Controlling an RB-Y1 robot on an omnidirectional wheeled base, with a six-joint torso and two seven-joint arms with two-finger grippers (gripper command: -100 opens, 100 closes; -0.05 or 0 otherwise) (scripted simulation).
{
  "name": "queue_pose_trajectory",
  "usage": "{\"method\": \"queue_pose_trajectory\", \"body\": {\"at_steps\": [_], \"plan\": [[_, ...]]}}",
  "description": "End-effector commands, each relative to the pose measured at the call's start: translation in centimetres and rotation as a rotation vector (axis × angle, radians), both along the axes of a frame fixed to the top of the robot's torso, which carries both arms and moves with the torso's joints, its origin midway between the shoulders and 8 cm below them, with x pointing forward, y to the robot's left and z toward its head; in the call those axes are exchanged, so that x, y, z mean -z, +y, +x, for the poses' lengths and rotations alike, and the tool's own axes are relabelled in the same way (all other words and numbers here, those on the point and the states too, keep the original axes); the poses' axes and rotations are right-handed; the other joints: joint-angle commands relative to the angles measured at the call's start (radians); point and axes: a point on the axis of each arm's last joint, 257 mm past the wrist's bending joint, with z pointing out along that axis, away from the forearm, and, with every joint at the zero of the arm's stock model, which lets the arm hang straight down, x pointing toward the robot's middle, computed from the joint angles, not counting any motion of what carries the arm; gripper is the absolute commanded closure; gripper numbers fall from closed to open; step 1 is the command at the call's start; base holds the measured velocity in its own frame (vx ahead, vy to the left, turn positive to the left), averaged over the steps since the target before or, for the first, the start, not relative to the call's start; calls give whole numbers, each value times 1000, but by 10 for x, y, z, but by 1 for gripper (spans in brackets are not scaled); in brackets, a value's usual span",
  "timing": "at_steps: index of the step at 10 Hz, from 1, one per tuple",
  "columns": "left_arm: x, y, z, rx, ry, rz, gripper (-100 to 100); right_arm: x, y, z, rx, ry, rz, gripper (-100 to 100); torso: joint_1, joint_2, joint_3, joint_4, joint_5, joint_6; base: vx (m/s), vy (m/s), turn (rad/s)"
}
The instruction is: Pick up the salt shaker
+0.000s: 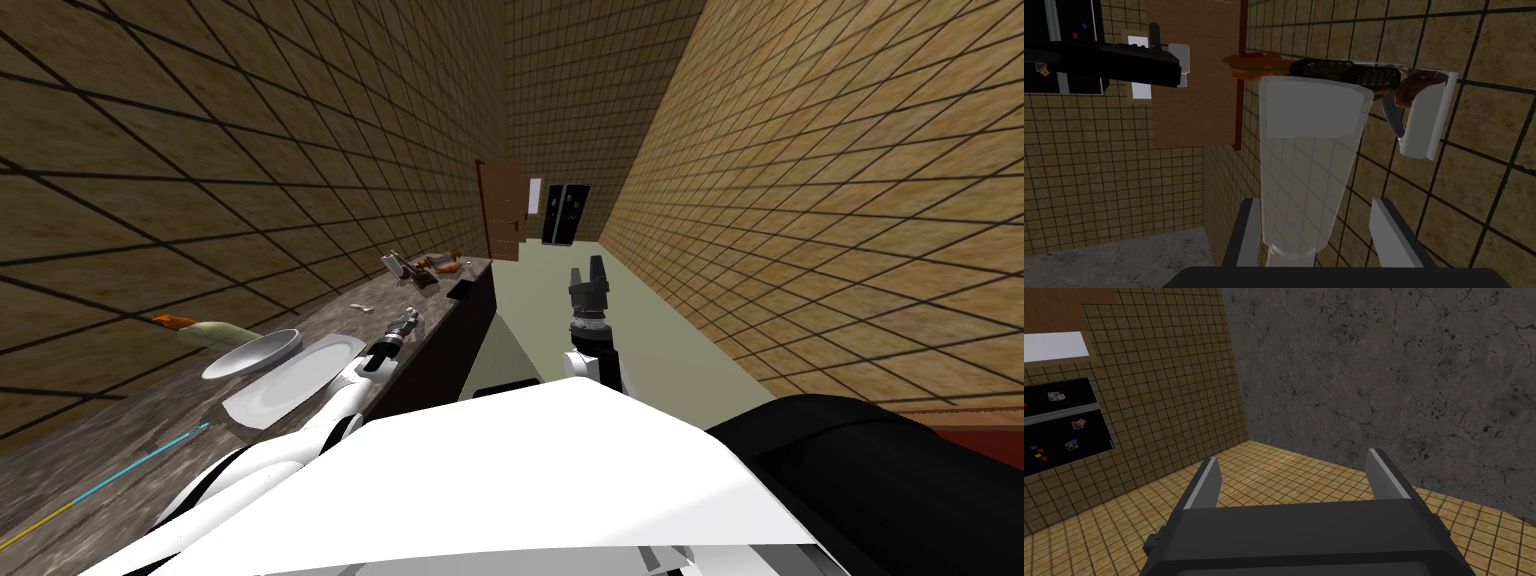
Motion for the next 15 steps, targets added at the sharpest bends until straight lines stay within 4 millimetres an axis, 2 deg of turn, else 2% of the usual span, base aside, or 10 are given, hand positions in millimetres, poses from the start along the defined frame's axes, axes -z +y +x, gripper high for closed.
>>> {"method": "queue_pose_trajectory", "body": {"at_steps": [1, 4, 5, 6, 11, 15], "plan": [[0, 0, 0, 0, 0, 0, 100, 0, 0, 0, 0, 0, 0, 0, 0, 0, 0, 0, 0, 0, 0, 0, 0], [-1, 0, 0, 1, -1, 1, 100, 0, 0, 0, 0, 0, 0, 0, 2, -1, -1, -1, 1, 0, 0, 0, 0], [-1, 0, 0, 1, -1, 1, 0, 0, 0, 0, 0, 0, 0, 0, 2, -2, -1, -1, 1, 0, 0, 0, 0], [11, -2, -12, -8, 9, 1, 100, 0, 0, 0, 0, 0, 0, 0, 2, -2, -1, -1, 1, 0, 76, 40, -19], [27, -11, -48, -13, 14, 8, 100, 0, 0, 0, 0, 0, 0, 0, 7, -11, -9, -6, 4, -1, 87, 27, -10], [32, -18, -75, -11, 13, 14, 100, 0, 0, 0, 0, 0, 0, 0, 12, -14, -12, -11, 9, -1, 60, 35, -13]]}}
